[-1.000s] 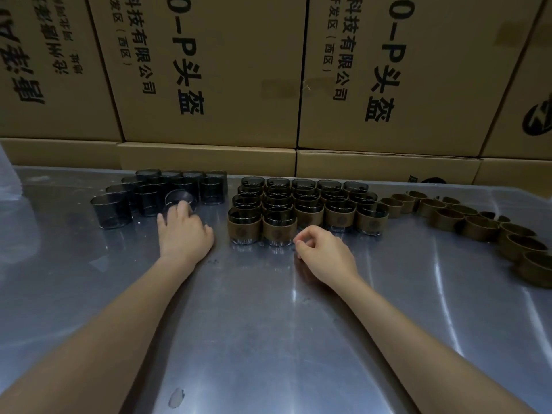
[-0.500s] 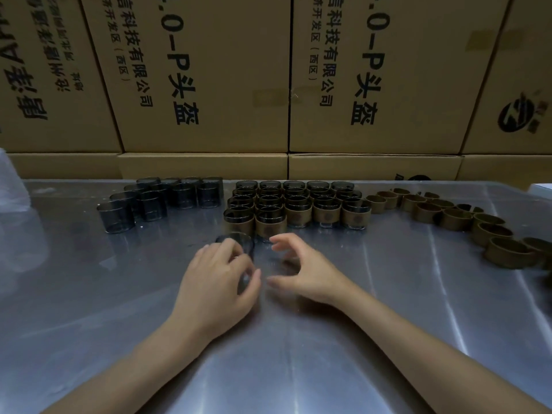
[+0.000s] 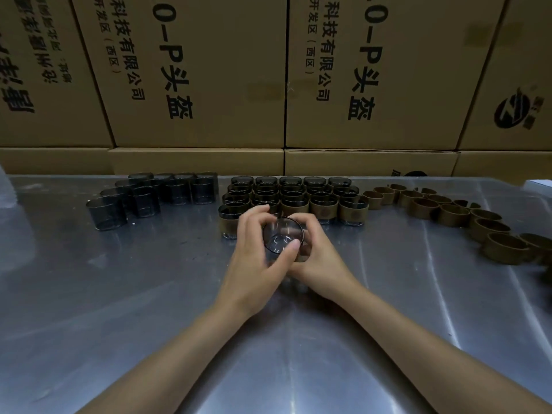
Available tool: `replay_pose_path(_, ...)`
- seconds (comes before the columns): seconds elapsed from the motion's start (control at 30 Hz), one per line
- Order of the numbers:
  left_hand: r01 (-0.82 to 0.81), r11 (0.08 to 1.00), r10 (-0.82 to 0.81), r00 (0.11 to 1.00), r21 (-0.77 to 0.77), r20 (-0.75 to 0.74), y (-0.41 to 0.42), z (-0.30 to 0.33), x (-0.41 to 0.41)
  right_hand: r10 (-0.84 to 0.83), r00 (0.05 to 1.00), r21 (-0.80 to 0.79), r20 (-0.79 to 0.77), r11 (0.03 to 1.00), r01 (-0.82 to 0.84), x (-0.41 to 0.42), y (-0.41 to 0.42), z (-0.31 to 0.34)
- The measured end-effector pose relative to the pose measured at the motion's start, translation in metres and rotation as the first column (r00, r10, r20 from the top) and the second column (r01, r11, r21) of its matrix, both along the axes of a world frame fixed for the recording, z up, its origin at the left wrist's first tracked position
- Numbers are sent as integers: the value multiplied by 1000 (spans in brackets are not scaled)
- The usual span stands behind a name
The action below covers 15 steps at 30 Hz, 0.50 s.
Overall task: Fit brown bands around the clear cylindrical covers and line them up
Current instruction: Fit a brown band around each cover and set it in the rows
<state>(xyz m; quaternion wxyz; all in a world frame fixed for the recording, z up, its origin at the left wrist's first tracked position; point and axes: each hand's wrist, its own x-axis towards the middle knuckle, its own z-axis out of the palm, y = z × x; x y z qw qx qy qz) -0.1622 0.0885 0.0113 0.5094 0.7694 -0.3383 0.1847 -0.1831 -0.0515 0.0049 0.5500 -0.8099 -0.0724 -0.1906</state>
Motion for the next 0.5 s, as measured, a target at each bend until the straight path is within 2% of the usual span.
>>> replay_pose_path(0.07,43,999,-39,988,20,-151,0,1,3,24,1000,20,-1,999,-24,-2,2,-4)
replay_pose_path(0.2,33,998,-24,986,55,-167,1,1,3,8,1000,46,-13,999,-7,-2,2,-8)
replay_pose_path(0.37,15,993,-44,970,-120,-239,-4,3,-1,-17,1000,-50,3,999,17,-7,3,-5)
replay_pose_path(0.5,-58,965,-29,944,-254,-328,-10,6,-2,-3,1000,-105,3,994,4,-11,5,-2)
